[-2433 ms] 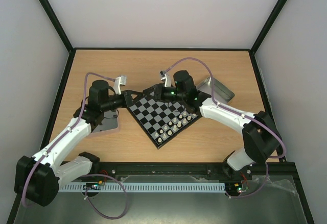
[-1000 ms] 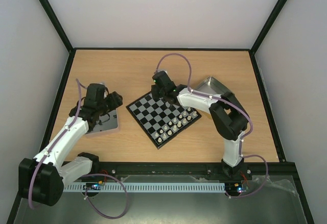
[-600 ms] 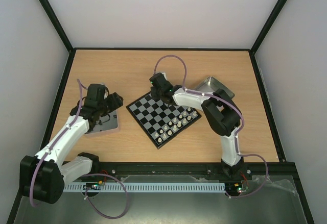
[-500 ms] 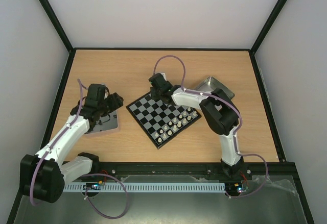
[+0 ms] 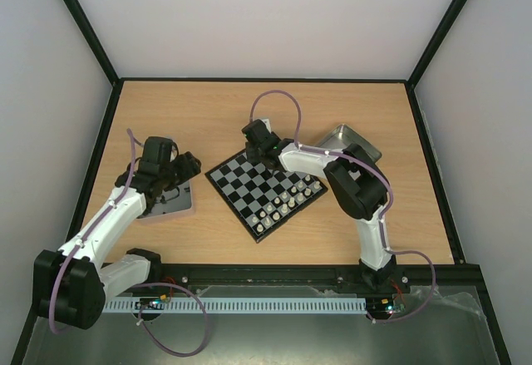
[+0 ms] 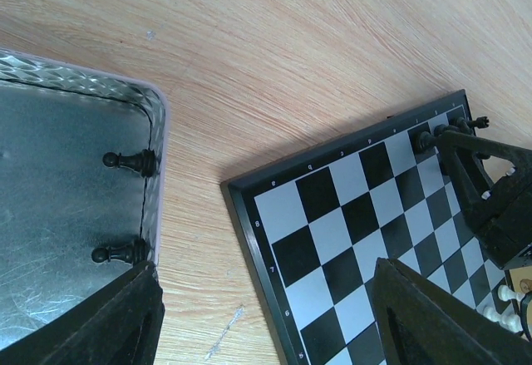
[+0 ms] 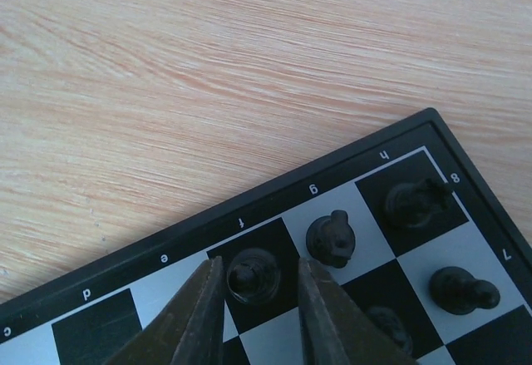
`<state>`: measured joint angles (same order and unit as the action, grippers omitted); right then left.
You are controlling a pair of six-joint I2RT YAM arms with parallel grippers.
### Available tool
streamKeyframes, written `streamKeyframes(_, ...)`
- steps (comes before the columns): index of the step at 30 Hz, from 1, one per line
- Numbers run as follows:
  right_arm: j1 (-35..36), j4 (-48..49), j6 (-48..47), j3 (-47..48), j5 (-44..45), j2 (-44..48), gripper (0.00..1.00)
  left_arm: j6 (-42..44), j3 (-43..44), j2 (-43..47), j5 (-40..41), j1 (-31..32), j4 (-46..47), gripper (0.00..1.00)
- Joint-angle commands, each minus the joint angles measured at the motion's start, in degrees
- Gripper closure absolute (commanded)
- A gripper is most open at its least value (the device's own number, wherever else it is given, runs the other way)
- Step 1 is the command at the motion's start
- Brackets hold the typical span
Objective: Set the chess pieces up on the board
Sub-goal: Place the chess piece on the chessboard, then pick up the chess piece from the storage box.
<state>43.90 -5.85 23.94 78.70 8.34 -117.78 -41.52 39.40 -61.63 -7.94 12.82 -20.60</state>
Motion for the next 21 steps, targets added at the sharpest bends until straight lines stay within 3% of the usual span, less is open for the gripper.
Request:
streamKeyframes(1, 0.2, -1.3, -0.4, 1.7, -0.3, 0.9, 0.73, 0.3, 1.5, -0.3, 0.5, -0.4, -1.4, 0.29)
streamKeyframes(15, 0.0, -3.5, 3.5, 0.6, -2.0, 11.9, 0.66, -1.4, 0.1, 3.2, 5.8, -1.5, -2.8, 0.3)
streamKeyframes(21, 0.0, -2.3, 7.1, -5.4, -5.4, 18.7, 0.66, -2.1, -3.0, 2.3, 6.0, -5.8, -2.0, 0.54)
